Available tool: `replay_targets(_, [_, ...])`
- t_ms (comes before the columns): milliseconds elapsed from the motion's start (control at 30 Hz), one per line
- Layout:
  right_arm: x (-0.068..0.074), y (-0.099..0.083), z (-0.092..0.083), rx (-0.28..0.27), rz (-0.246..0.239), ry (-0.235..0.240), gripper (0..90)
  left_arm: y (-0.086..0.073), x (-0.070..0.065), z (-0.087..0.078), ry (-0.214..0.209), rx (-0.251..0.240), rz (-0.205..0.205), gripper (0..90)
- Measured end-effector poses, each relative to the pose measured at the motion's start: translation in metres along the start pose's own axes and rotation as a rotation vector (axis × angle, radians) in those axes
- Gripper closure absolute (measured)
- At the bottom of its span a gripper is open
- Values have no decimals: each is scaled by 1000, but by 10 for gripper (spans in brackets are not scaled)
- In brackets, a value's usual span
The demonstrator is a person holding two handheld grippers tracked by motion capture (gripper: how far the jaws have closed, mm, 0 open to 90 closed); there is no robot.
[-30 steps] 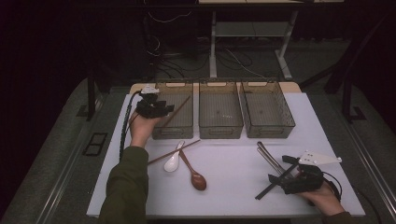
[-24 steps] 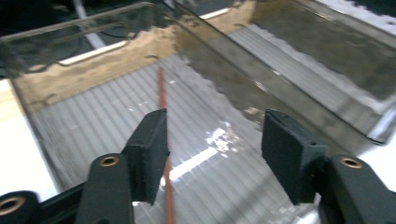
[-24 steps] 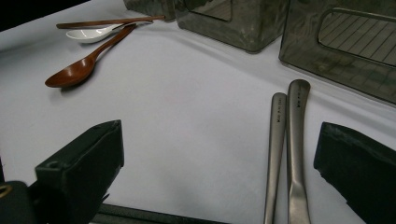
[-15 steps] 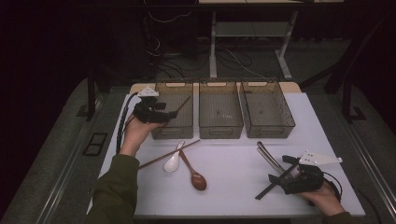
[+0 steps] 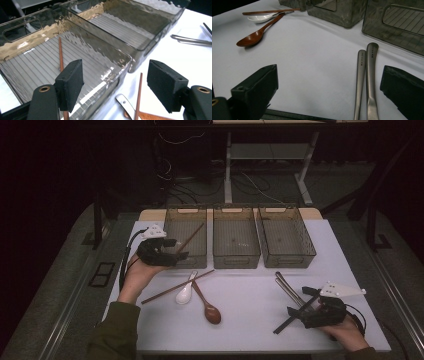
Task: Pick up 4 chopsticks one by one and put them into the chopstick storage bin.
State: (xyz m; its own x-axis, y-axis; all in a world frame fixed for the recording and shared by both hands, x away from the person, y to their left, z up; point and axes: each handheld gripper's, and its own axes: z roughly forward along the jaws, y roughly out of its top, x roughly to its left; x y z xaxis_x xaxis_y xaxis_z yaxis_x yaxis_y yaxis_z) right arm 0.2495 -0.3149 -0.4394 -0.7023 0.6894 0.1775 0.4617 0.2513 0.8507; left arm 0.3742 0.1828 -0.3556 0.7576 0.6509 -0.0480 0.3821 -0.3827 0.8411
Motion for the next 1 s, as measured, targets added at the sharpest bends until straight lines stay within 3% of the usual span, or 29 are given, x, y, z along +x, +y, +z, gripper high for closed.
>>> replay_targets(167, [0, 0, 0, 4, 3, 0, 12, -13, -6, -9, 0, 0, 14, 337])
replay_targets(500, [0, 0, 0, 7, 5, 2, 12, -43, -17, -16, -47, 9, 22, 466])
replay_targets(733, [0, -1, -1, 3, 11, 0, 12, -64, -19, -21, -56, 21, 39, 589])
replay_targets(800, [0, -1, -1, 0, 13, -3, 12, -69, -18, -20, -55, 36, 53, 614])
replay_targets(1000, [1, -1, -1, 6, 0, -2, 12, -85, -9, -13, -93, 111, 35, 669])
